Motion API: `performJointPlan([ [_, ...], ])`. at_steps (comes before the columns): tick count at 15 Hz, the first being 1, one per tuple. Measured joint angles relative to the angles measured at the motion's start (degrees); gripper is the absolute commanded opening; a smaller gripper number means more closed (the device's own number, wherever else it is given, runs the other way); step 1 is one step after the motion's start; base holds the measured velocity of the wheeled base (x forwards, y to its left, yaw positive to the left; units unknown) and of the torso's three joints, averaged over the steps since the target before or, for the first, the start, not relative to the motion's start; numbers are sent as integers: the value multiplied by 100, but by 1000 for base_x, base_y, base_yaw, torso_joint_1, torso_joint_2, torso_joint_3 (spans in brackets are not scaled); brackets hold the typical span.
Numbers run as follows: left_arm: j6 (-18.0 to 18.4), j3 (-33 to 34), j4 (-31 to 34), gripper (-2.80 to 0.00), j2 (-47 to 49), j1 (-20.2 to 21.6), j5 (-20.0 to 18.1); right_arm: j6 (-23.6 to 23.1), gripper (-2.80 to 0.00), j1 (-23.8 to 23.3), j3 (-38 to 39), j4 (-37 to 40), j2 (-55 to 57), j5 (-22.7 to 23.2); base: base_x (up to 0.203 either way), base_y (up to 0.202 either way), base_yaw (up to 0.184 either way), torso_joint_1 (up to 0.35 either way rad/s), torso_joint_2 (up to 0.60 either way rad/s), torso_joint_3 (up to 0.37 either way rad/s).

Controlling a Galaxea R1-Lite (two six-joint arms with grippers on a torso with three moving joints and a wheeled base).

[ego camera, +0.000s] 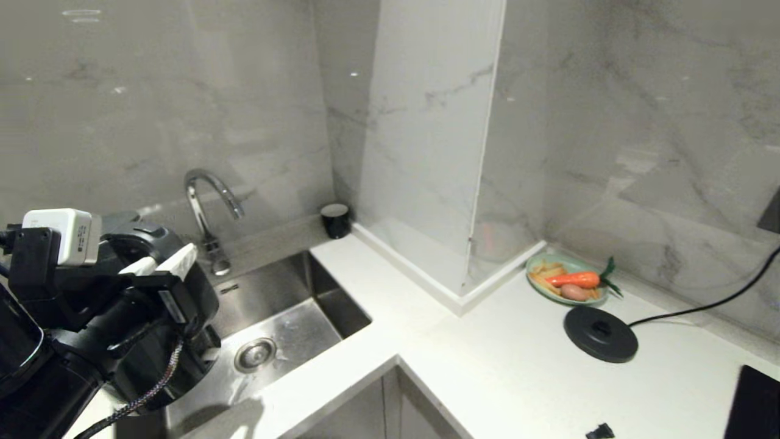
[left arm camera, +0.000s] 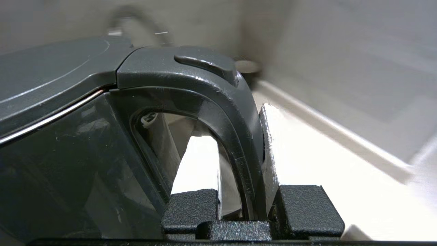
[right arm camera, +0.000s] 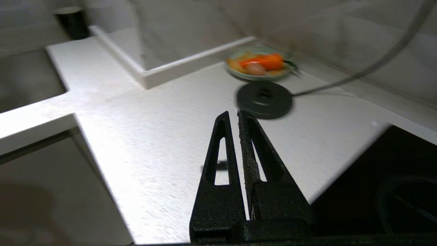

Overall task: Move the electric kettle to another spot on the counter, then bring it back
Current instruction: Place it by the sink

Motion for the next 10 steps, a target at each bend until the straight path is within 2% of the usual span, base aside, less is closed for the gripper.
performJointPlan([
  [2,6,-5,5,-280,2,6,14,10,-280,0,0,-2,0,-6,0,-1,92,4,0,4],
  [7,-7,-49,2,-280,58,45,0,13,-280,0,0,0,0,-6,0,0,0,0,0,0],
  [10,-7,-124,-28,-280,386,478,24,10,-280,0,0,0,0,0,0,0,0,0,0,0],
])
